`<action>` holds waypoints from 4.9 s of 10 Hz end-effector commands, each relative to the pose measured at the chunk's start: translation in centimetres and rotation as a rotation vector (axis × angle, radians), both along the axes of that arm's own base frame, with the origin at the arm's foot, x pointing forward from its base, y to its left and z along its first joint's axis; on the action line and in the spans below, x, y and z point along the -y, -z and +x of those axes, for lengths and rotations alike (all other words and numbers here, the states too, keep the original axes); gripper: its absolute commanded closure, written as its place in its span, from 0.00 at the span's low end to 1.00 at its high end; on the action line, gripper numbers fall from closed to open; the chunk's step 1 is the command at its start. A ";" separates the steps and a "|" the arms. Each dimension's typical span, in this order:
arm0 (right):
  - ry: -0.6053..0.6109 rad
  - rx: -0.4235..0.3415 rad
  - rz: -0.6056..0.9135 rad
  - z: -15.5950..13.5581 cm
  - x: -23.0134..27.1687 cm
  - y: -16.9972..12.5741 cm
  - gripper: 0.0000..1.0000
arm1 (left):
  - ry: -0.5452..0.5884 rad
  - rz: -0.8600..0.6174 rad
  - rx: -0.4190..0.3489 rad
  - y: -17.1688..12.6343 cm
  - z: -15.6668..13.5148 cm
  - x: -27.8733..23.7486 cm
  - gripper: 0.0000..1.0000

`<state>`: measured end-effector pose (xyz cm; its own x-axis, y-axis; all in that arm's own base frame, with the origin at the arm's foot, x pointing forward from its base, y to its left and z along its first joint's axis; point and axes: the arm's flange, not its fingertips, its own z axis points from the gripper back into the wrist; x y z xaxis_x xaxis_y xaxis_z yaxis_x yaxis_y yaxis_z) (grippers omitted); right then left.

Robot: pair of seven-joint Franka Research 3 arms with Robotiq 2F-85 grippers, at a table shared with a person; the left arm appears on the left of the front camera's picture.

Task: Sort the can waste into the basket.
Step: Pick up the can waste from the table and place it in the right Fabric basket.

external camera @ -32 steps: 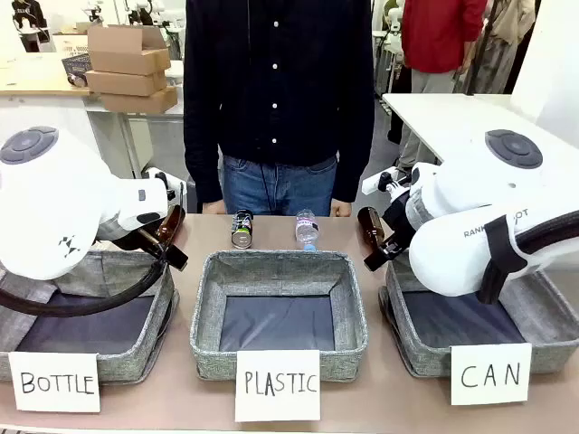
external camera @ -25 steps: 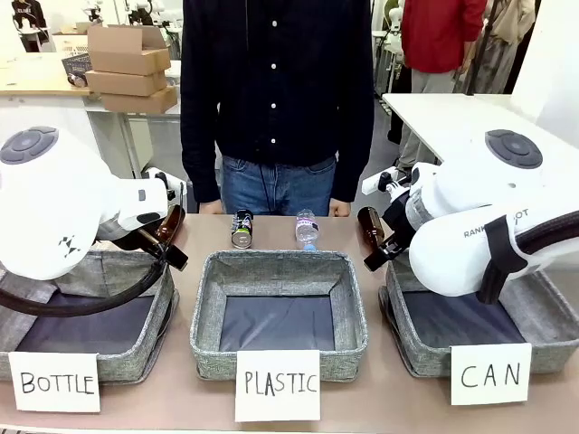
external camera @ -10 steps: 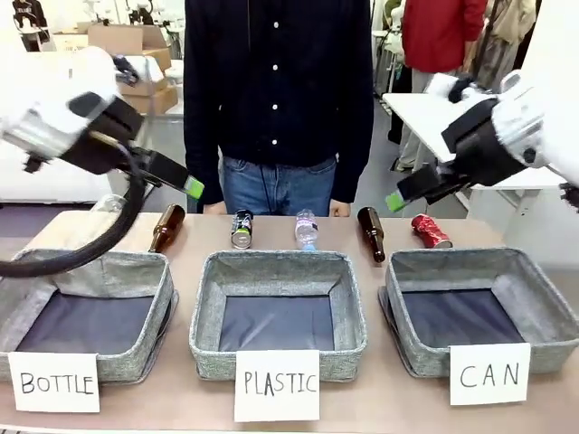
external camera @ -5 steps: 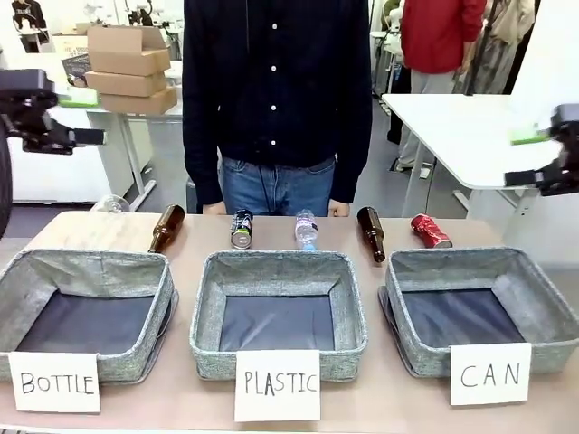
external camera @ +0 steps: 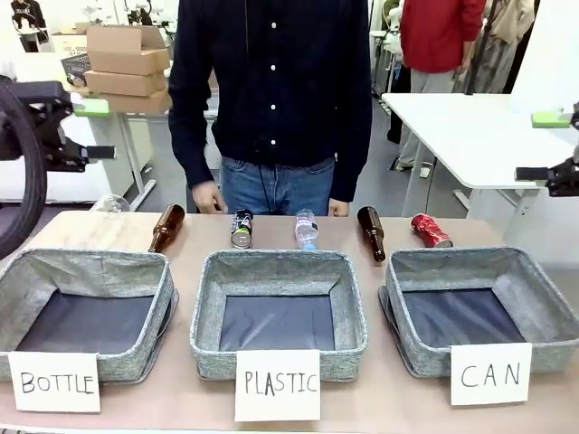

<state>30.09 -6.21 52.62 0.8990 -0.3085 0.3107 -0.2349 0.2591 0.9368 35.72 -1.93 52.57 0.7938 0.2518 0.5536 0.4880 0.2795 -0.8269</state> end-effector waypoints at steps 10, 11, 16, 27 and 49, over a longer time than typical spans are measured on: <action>-0.110 -0.308 -1.076 11.8 -6.4 -2.6 0.00 | 0.008 -0.013 0.031 -0.2 -0.2 -0.6 0.00; -0.013 -0.377 -1.274 13.5 -7.0 -2.2 0.00 | 0.008 -0.013 0.031 -0.2 -0.2 -0.6 0.00; 0.017 -0.234 -1.069 14.8 -7.9 -0.4 0.00 | 0.008 -0.013 0.031 -0.2 -0.2 -0.6 0.00; 0.013 -0.335 -1.192 35.7 -5.2 19.2 0.00 | 0.008 -0.013 0.031 -0.2 -0.2 -0.6 0.00; 0.057 -0.439 -1.233 36.6 -8.3 19.4 1.00 | 0.008 -0.013 0.031 -0.2 -0.2 -0.6 0.00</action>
<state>66.79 1.88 31.62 0.9926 -0.0687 0.0998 0.0586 0.9933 0.1000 35.39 -1.13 52.72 0.7946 0.2392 0.5581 0.4925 0.2835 -0.8228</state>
